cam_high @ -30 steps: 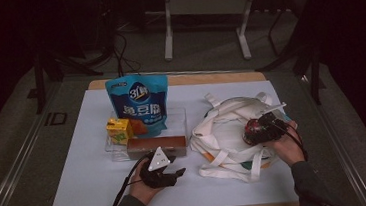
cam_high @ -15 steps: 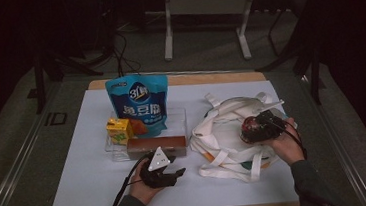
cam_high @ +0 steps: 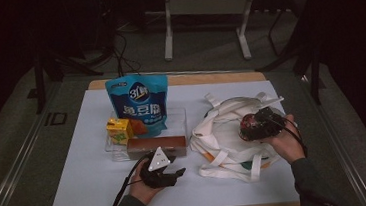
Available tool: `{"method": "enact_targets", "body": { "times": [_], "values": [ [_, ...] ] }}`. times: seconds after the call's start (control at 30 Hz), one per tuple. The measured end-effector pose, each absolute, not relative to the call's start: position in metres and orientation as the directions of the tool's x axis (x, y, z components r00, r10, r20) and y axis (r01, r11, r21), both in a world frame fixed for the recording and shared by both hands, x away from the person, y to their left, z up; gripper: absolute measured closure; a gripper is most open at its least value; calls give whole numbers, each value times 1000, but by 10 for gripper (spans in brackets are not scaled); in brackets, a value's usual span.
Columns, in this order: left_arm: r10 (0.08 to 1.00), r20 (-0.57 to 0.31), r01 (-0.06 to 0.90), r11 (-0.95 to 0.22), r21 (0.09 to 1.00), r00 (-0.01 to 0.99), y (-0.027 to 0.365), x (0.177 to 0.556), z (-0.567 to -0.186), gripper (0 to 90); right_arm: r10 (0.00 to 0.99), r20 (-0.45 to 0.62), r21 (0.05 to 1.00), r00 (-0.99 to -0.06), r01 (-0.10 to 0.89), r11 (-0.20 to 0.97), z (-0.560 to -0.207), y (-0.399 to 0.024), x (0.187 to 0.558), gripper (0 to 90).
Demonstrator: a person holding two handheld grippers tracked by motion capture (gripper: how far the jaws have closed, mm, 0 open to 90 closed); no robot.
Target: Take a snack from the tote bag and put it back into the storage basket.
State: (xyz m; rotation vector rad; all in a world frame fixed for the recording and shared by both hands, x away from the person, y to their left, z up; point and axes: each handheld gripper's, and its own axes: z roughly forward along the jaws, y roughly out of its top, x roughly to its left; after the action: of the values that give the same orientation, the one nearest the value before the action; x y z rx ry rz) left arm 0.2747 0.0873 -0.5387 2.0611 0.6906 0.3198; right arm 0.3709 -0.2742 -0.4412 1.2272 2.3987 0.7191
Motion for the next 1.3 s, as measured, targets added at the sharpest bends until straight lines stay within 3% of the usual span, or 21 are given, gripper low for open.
{"method": "enact_targets", "body": {
  "times": [1.3],
  "values": [
    [583,-28,344,-439,830,812,86,274,-539,433,761,-73,597,-645,583,551,-421,-227,369,255]
  ]
}}
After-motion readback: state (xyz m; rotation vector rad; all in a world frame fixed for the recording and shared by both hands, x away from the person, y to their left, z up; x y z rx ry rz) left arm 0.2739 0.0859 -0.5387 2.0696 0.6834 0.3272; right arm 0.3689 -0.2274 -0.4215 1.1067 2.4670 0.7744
